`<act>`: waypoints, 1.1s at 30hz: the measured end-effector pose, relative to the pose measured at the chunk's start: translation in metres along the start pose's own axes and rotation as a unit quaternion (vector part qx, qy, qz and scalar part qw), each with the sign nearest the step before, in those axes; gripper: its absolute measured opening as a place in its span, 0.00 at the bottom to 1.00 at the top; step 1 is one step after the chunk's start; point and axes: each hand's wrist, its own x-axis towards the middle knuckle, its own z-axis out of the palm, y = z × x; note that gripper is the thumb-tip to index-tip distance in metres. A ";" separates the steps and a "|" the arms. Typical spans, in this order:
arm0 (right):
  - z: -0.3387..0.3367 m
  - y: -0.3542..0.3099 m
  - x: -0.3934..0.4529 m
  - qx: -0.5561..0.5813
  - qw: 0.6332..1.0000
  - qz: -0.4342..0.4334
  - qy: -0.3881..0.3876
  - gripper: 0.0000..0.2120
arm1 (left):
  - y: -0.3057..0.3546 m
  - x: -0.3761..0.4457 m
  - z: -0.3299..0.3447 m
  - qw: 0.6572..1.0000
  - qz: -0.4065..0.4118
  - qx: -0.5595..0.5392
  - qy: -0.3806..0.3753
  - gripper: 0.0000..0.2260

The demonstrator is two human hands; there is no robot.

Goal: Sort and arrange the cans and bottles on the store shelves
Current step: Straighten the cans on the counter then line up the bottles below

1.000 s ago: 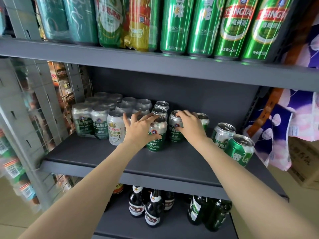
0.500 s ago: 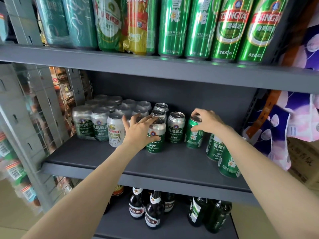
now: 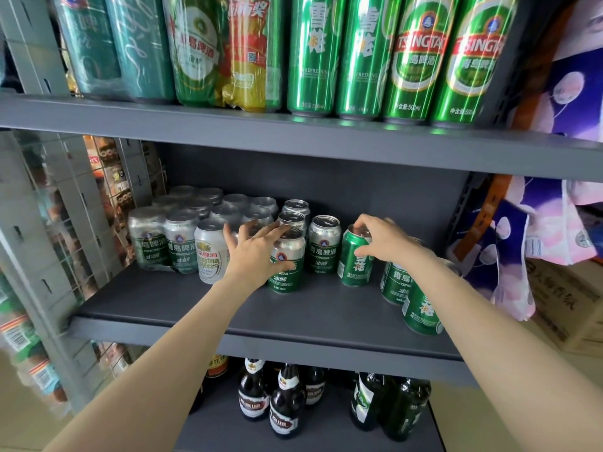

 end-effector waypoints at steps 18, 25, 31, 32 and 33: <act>-0.025 0.010 -0.044 -0.028 0.999 -0.022 -0.012 0.27 | 0.001 -0.001 -0.001 1.000 0.001 0.005 -0.003 0.33; 0.007 -0.044 -0.024 0.056 0.993 -0.104 0.008 0.26 | 0.000 0.001 0.000 1.000 0.003 0.004 0.005 0.33; 0.020 -0.049 -0.017 0.065 0.992 -0.110 0.019 0.19 | -0.002 0.001 0.002 1.000 0.004 0.006 0.011 0.33; 0.020 -0.048 -0.019 0.066 0.991 -0.119 0.016 0.19 | -0.003 0.001 0.003 1.000 0.005 0.003 0.014 0.33; 0.020 -0.045 -0.022 0.066 0.990 -0.125 0.013 0.20 | -0.003 0.001 0.004 1.000 0.006 -0.002 0.017 0.33</act>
